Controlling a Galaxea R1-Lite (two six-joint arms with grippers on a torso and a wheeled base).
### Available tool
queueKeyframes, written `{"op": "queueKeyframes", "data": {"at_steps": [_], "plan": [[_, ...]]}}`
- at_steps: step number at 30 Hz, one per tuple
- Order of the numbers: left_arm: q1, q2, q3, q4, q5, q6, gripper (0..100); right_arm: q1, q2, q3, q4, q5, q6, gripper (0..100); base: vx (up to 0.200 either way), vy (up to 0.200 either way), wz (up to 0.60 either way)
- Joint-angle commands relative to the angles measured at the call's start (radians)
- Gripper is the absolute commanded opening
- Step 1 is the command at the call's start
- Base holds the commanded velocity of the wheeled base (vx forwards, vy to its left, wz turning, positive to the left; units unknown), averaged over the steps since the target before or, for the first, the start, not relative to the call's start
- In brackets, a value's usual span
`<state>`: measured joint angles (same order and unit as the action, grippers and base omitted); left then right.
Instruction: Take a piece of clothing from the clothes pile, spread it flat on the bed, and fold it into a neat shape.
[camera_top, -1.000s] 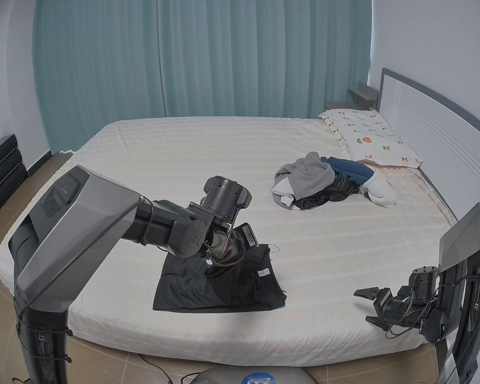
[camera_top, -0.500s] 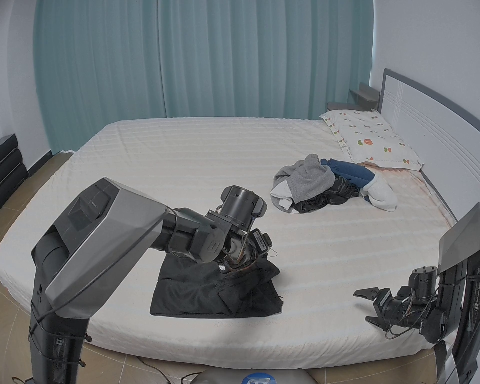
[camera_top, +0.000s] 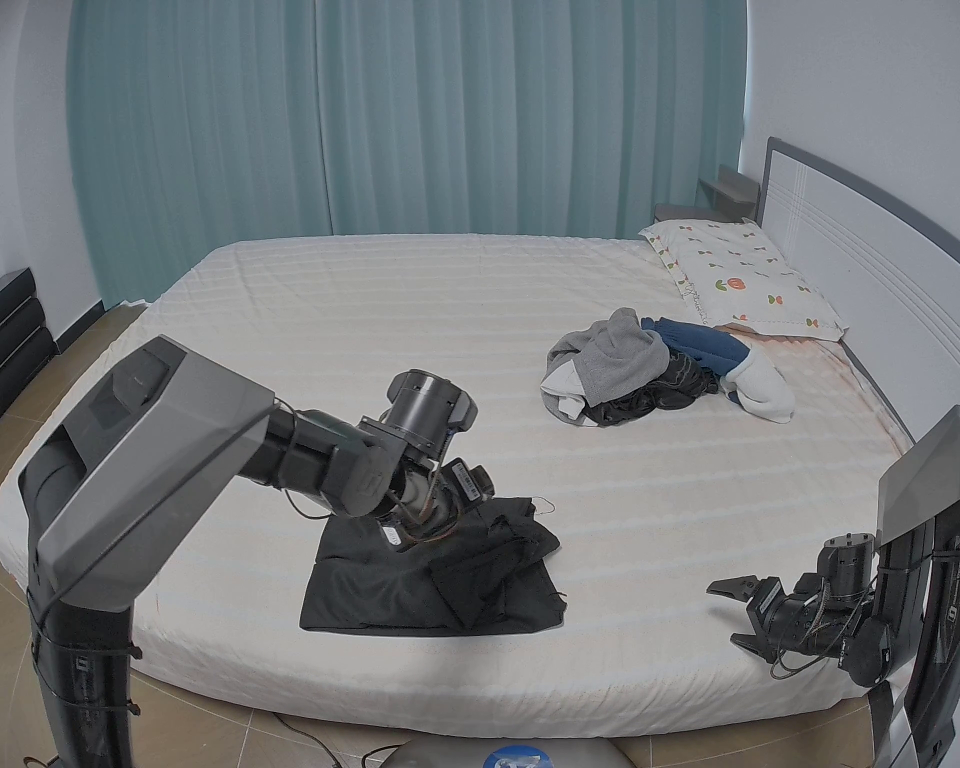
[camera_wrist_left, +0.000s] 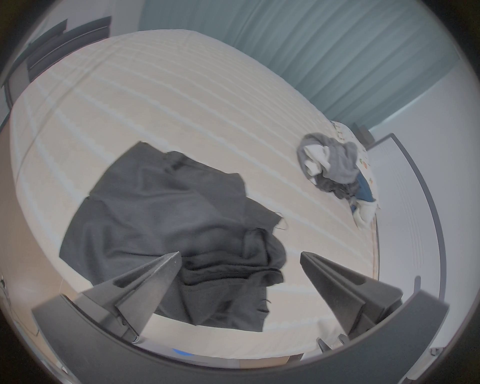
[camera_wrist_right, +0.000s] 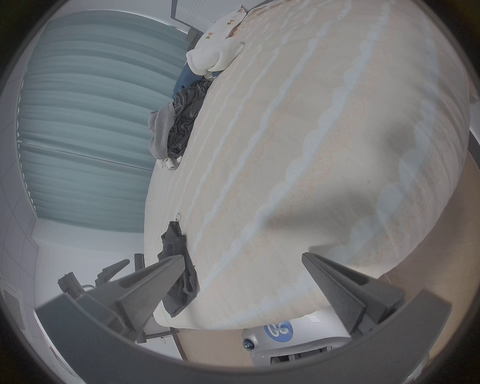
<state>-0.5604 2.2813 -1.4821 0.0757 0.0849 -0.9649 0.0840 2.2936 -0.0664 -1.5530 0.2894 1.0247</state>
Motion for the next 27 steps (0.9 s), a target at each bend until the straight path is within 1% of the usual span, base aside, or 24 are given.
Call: {"op": "queueKeyframes", "data": {"at_steps": [1, 3, 6, 7, 9, 10, 15, 17, 18, 22, 24, 25, 27], "plan": [[0.07, -0.092, 0.129, -0.025, -0.002, -0.026, 100, 0.0, 0.001, 0.0, -0.012, -0.001, 0.0, 100, 0.0, 0.0, 0.0], [0.096, -0.117, 0.195, -0.073, -0.014, -0.057, 100, 0.0, 0.001, 0.0, -0.012, -0.001, 0.0, 100, 0.0, 0.0, 0.0], [0.119, -0.143, 0.29, -0.152, -0.062, -0.077, 100, 0.0, 0.001, 0.0, -0.012, -0.001, 0.0, 100, 0.0, 0.0, 0.0], [0.119, -0.143, 0.29, -0.152, -0.062, -0.077, 100, 0.0, 0.001, 0.0, -0.012, -0.001, 0.0, 100, 0.0, 0.0, 0.0], [0.165, -0.187, 0.385, -0.217, -0.125, -0.106, 100, 0.0, 0.001, 0.0, -0.012, -0.001, 0.0, 100, 0.0, 0.0, 0.0], [0.18, -0.198, 0.408, -0.231, -0.162, -0.124, 100, 0.0, 0.001, 0.0, -0.012, 0.001, 0.0, 100, 0.0, 0.0, 0.0], [0.283, -0.204, 0.464, -0.267, -0.323, -0.195, 100, 0.003, 0.003, -0.001, -0.012, -0.001, 0.0, 100, 0.0, 0.2, 0.0], [0.286, -0.203, 0.464, -0.269, -0.327, -0.198, 100, 0.005, 0.003, -0.001, -0.012, -0.001, 0.0, 100, 0.0, 0.2, 0.0], [0.307, -0.195, 0.467, -0.274, -0.364, -0.215, 100, 0.006, 0.004, -0.003, -0.012, -0.003, -0.002, 100, 0.0, 0.2, 0.0], [0.361, -0.189, 0.473, -0.283, -0.375, -0.212, 100, 0.008, 0.006, -0.016, -0.012, -0.012, -0.002, 100, 0.0, 0.2, 0.0], [0.366, -0.184, 0.474, -0.292, -0.373, -0.212, 100, 0.011, 0.007, -0.02, -0.012, -0.015, -0.003, 100, 0.0, 0.2, 0.0], [0.379, -0.158, 0.482, -0.32, -0.366, -0.21, 100, 0.028, 0.0, -0.036, -0.01, -0.038, -0.014, 100, 0.0, 0.2, 0.0], [0.386, -0.149, 0.491, -0.341, -0.364, -0.207, 100, 0.042, -0.006, -0.041, -0.01, -0.059, -0.025, 100, 0.0, 0.2, 0.0]]}}
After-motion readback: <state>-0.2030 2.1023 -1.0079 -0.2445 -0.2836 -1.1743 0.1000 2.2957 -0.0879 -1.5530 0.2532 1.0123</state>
